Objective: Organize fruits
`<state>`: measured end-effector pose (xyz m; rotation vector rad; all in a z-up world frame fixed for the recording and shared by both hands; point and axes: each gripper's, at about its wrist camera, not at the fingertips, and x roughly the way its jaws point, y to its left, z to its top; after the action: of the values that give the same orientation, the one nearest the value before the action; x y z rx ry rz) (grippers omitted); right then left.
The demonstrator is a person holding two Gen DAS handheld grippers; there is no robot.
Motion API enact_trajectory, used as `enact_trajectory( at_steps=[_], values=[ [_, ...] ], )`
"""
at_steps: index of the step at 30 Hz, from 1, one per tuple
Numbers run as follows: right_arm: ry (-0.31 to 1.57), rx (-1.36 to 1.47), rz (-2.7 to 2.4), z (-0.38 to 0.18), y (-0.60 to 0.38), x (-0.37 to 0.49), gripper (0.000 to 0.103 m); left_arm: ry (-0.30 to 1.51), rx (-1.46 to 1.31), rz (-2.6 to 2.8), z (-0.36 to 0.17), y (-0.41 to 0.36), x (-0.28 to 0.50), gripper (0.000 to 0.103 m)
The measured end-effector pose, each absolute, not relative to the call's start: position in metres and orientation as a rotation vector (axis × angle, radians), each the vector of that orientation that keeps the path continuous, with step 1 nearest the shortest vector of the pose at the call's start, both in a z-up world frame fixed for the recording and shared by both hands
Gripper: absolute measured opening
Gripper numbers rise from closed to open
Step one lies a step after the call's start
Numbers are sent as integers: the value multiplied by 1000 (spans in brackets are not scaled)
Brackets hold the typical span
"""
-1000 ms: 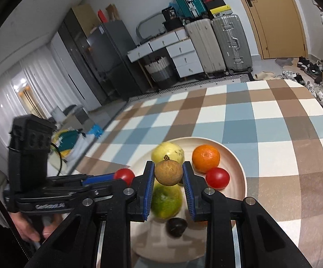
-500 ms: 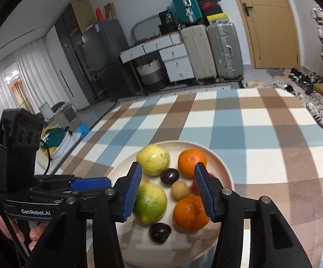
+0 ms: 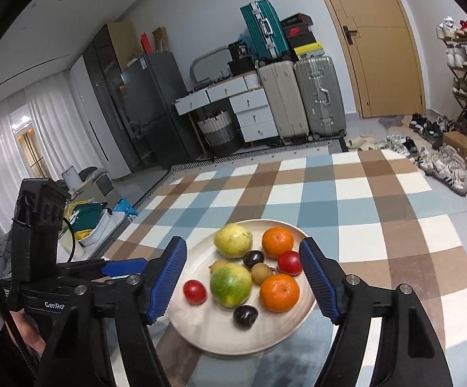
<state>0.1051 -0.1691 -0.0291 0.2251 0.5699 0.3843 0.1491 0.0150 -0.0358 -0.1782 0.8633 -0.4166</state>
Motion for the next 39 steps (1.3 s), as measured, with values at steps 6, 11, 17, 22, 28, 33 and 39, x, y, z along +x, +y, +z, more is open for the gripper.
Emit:
enact_trajectory(
  at_steps=[6,11,17,22,28,33,39],
  values=[
    [496,194,397,-11,-164,75,88,812,-138,-376,-14,12,126,86],
    [479,170,387,-5,-158,53,91,755,-156,-365,0,17,105,86],
    [429,152,390,5,-153,27,98,685,-144,-296,13,23,86,101],
    [409,162,386,9,-154,12,99,611,-153,-271,18,31,69,102],
    [367,134,360,2,-155,-1,100,525,-106,-189,8,34,60,102],
    [314,108,338,-8,-160,-7,101,487,-91,-96,-10,38,60,102],
    [295,131,287,-27,-175,-1,102,457,-79,-84,-31,41,57,102]
  ],
)
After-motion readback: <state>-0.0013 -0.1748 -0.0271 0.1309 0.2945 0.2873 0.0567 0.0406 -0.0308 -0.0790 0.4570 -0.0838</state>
